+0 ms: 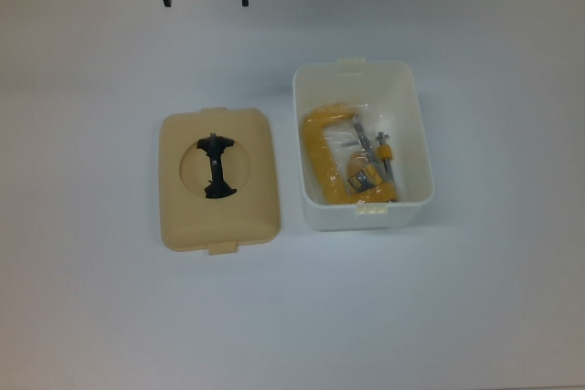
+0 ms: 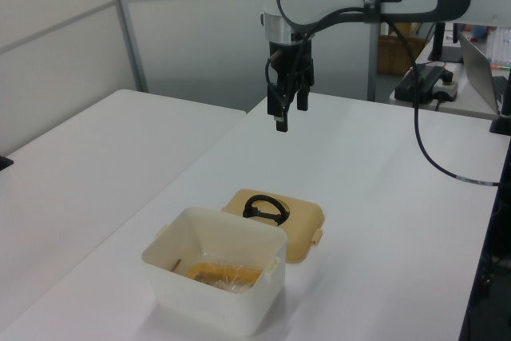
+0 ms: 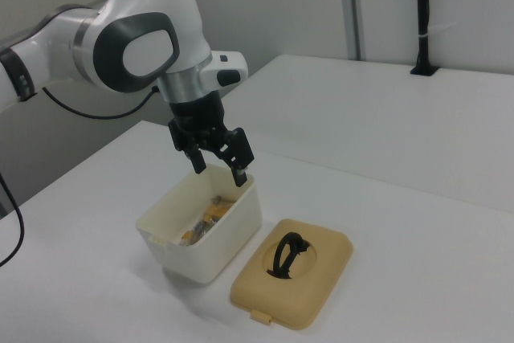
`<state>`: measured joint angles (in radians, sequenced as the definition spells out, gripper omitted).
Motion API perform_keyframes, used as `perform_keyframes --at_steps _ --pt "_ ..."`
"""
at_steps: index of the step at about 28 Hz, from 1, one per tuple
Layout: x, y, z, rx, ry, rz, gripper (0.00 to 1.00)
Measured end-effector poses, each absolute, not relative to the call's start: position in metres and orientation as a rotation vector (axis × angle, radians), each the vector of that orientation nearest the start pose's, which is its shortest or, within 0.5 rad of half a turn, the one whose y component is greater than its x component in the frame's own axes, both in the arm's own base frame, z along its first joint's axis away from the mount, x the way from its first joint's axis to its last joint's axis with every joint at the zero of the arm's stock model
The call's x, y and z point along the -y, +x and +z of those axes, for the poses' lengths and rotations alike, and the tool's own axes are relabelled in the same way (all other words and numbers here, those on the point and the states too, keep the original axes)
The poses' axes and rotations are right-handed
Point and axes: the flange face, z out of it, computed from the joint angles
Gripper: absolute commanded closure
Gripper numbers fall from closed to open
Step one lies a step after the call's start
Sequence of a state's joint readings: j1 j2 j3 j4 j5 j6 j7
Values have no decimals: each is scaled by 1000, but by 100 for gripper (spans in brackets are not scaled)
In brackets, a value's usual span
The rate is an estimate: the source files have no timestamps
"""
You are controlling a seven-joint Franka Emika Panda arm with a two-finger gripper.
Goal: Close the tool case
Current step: 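Lower the gripper onto the black handle of the beige lid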
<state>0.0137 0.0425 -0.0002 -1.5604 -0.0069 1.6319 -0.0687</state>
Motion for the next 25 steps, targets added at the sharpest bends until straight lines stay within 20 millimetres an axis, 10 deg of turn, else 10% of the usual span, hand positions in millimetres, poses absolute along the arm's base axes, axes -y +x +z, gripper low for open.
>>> perform_keyframes --at_steps 10,25 --pt "-2 588 597 203 -3144 -89 0" --pt "-4 607 513 231 -3142 -88 0"
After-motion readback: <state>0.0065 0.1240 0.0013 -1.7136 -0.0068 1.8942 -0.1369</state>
